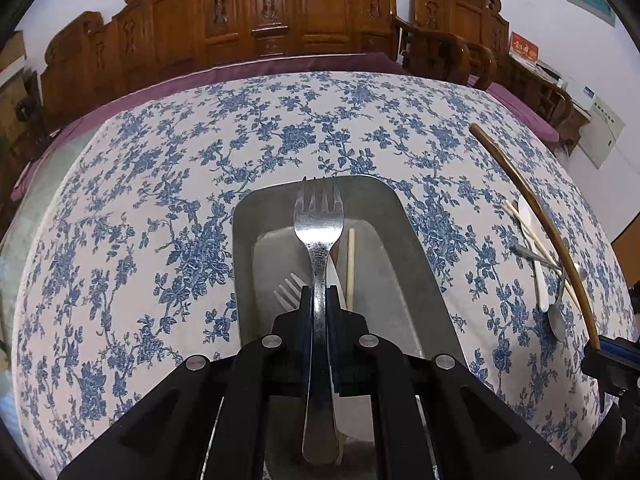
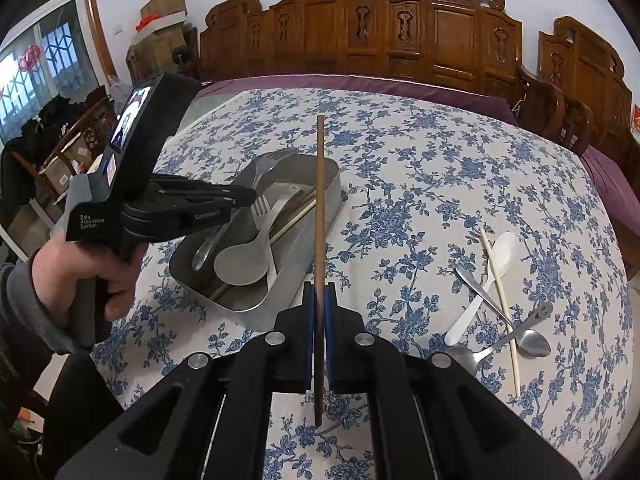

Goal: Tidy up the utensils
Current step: 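Carry the metal fork and chopstick over the grey tray and lower them in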

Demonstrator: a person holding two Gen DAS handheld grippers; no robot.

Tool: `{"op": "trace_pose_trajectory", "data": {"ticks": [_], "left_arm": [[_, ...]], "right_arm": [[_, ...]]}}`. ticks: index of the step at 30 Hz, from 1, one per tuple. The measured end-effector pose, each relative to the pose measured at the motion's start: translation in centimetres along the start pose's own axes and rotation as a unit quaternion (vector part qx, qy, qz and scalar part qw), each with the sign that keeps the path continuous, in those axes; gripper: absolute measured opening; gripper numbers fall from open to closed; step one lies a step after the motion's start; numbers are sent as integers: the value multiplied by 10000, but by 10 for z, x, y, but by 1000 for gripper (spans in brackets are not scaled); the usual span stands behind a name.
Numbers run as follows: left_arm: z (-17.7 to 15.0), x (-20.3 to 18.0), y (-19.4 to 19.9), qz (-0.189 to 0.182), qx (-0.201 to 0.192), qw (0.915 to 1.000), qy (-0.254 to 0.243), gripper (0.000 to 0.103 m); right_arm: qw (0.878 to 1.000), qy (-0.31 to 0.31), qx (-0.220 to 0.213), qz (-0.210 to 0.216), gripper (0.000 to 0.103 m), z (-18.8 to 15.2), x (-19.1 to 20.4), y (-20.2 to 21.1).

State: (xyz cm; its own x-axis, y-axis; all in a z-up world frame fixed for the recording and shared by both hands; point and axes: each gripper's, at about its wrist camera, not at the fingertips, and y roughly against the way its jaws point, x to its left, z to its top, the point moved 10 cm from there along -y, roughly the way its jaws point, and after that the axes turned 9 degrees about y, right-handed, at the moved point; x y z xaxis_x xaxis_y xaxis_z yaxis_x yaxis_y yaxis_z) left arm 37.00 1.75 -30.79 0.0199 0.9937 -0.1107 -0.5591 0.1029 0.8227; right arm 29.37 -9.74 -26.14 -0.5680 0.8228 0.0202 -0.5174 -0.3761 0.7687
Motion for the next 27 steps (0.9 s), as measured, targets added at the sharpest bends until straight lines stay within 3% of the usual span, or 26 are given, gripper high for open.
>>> {"op": "trace_pose_trajectory", "data": {"ticks": [11,15,17,27], "left_arm": [[5,4,34,-20,-311,9994,-139,7],[7,13,52,-55,-434,9990,-101,9],[7,19,60,-51,-495,9987,-82,15],[6,46,79,-3,-631,9980,63,16]], "right_arm": [[9999,0,49,103,6,10,15,-19],[9998,-36,94,187,6,17,24,-34],[9996,-82,120,239,6,22,28,-42],[9992,-151,83,370,6,53,40,-70]]}}
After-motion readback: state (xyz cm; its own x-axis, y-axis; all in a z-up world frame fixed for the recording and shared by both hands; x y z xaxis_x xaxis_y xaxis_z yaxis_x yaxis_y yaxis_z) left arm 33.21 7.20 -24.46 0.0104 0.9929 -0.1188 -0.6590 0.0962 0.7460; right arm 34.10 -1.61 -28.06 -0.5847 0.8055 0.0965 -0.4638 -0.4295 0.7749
